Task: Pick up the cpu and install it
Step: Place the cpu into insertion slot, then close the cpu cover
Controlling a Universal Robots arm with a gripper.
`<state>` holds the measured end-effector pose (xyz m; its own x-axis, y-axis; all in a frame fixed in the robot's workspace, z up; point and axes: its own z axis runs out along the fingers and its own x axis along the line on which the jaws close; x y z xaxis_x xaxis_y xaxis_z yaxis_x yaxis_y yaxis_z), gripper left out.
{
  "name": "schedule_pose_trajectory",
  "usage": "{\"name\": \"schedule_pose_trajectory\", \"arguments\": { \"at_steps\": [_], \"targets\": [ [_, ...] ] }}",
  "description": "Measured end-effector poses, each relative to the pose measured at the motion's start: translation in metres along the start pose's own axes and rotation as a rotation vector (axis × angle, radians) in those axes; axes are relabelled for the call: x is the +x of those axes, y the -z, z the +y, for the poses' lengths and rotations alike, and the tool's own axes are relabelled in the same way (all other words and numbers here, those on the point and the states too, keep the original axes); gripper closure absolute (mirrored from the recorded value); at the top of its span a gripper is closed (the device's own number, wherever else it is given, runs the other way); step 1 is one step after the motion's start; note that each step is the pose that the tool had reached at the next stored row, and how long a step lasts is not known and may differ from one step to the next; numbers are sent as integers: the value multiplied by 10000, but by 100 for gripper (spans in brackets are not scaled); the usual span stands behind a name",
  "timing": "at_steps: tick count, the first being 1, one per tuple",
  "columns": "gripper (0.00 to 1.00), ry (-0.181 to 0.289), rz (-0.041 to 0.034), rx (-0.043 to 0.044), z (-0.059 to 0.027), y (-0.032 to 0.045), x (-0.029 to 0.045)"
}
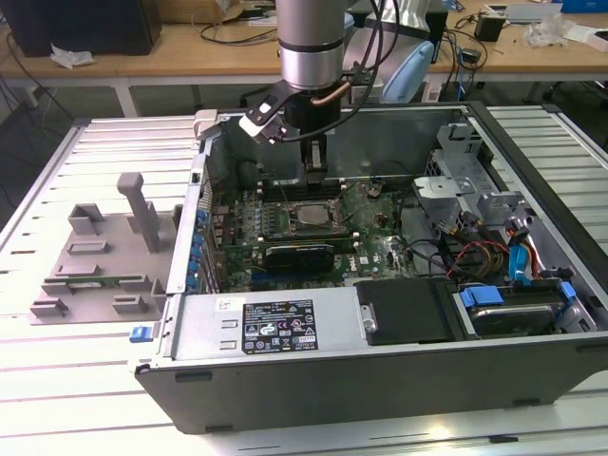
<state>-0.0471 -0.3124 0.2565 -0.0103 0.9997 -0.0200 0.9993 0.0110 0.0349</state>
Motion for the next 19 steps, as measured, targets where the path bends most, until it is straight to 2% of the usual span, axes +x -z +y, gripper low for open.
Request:
{"name": "schedule_pose_trajectory", "arguments": {
  "at_steps": [11,12,15,17,18,19],
  "targets": [
    [89,0,0,0,0,5,0],
    [89,2,-3,5,22,5,-1],
    [89,2,0,54,177,-1,-2],
    [89,3,2,112,359,-8,-4],
    [89,2,1,128,407,-10,-5],
    [89,3,1,134,420,-10,-5]
  ]
}}
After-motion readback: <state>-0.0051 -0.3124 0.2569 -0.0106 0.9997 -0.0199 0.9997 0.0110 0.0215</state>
